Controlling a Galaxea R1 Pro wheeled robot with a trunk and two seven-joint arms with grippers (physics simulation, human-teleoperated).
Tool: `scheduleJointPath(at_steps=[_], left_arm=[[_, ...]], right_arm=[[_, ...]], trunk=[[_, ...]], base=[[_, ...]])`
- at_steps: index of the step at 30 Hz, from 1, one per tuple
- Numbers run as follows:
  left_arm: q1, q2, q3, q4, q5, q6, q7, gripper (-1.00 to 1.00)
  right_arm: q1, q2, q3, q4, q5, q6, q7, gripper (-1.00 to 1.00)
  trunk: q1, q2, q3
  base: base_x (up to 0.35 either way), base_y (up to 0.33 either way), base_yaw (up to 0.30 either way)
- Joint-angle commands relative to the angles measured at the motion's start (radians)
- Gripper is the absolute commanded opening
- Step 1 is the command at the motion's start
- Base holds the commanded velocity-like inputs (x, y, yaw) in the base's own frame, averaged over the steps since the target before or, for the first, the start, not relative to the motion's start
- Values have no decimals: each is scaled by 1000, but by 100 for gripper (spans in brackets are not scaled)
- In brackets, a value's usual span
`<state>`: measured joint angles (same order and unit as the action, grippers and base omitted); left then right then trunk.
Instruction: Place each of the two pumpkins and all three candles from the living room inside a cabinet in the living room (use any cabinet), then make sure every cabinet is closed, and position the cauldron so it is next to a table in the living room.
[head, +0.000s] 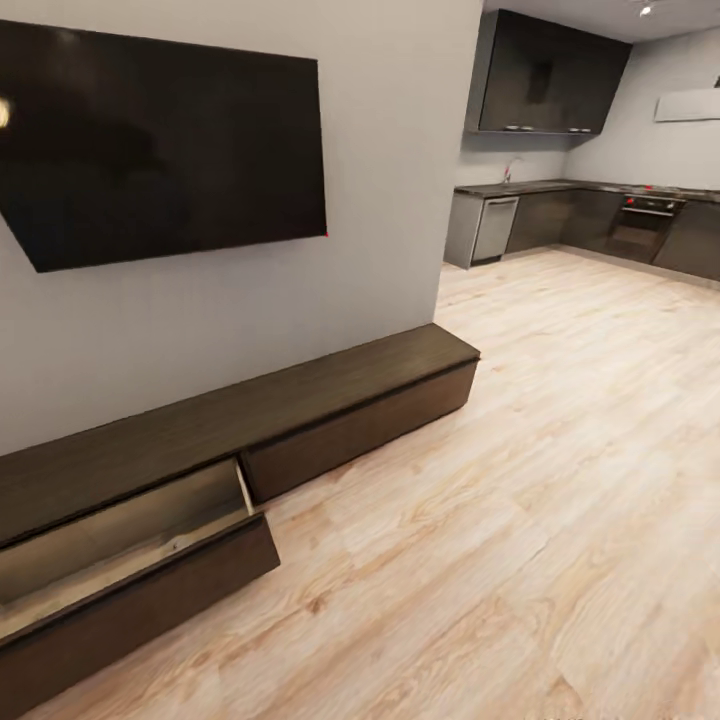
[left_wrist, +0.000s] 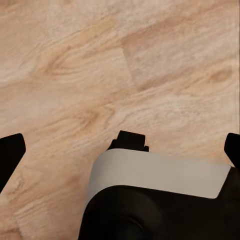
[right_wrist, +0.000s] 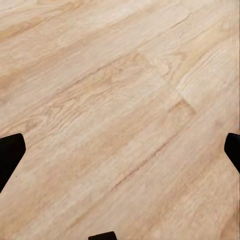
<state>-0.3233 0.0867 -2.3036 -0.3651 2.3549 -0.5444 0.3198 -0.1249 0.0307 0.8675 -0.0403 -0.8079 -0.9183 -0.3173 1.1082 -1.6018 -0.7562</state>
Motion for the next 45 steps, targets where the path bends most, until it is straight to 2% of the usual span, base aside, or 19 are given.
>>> scheduleJointPath(at_steps=[1,16,30,34,35,37,45], left_arm=[[-2,0,-8,-4,1,-6,7,100],[-2,-1,-8,-3,1,17,7,100],[-2,-13,-8,-3,1,24,7,100],[-2,-13,-8,-3,1,24,7,100],[-2,-13,-8,-3,1,24,7,100],[-2,-13,-8,-3,1,24,7,100],[-2,-13,-8,-3,1,24,7,100]], right_arm=[[-1,0,8,0,0,0,-9,100],[-1,0,6,-1,0,27,-6,100],[0,0,5,-1,-1,28,-6,100],[0,0,6,-3,-35,27,-6,100],[0,0,6,-3,-61,27,-6,100],[0,0,7,-4,-86,27,-5,100],[-1,0,5,-5,-101,29,-5,100]], trunk=[[0,0,-1],[0,0,-1],[0,0,-1],[0,0,-1],[0,0,-1],[0,0,-1],[0,0,-1]], base=[[153,-221,-298],[147,-202,-298],[14,-18,-300],[0,0,-300],[0,0,-300],[0,0,-300],[0,0,-300]])
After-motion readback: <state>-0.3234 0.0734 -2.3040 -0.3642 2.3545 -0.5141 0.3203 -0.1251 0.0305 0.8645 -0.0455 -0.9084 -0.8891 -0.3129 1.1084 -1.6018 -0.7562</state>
